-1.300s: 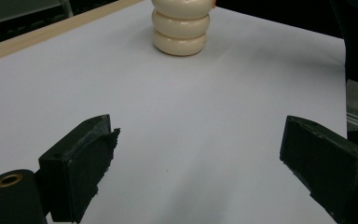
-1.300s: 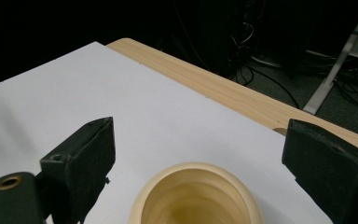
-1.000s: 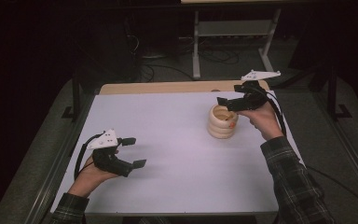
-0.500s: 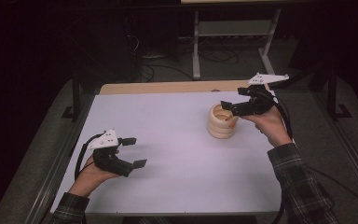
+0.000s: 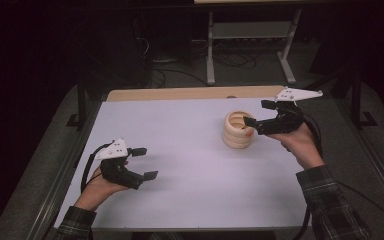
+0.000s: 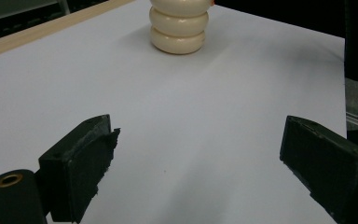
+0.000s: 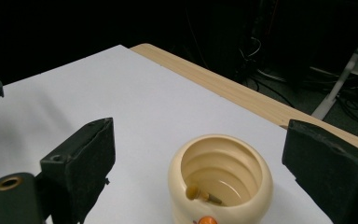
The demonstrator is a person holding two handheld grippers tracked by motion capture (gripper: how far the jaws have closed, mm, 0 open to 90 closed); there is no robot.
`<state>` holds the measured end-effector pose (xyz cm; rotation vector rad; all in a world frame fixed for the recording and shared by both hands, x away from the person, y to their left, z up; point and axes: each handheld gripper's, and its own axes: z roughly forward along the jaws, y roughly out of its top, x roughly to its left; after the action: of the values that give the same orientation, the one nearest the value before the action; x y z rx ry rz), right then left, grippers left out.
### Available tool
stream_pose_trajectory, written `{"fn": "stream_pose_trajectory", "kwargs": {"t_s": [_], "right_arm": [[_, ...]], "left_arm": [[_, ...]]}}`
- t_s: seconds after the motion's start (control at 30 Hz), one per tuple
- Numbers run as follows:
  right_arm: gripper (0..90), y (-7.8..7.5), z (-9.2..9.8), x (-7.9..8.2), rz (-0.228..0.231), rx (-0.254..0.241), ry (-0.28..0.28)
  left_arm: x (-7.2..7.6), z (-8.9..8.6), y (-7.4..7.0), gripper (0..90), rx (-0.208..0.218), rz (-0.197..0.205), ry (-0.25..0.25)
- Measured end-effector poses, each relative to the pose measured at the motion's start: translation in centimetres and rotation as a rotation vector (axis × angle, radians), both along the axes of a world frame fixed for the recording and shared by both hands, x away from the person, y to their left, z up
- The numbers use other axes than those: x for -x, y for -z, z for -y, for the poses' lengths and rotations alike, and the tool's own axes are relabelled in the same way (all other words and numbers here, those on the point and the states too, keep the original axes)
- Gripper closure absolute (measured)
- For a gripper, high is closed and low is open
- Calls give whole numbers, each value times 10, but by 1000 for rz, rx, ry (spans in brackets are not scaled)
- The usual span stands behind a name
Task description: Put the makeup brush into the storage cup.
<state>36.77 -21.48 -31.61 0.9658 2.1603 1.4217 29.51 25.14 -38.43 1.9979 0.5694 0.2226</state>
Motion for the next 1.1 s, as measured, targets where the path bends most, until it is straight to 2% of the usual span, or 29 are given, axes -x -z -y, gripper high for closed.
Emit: {"fn": "stream_pose_trajectory", "kwargs": {"t_s": [0.23, 0.93, 1.1], "right_arm": [[79, 5, 5, 10, 3, -2, -4], [65, 39, 22, 46, -7, 15, -15], [60, 45, 28, 55, -9, 11, -3]], "left_arm": [[0, -1, 0, 90, -1, 1, -1], [-1, -3, 1, 91, -2, 0, -13], [-1, -4, 1, 91, -3, -1, -16]]}}
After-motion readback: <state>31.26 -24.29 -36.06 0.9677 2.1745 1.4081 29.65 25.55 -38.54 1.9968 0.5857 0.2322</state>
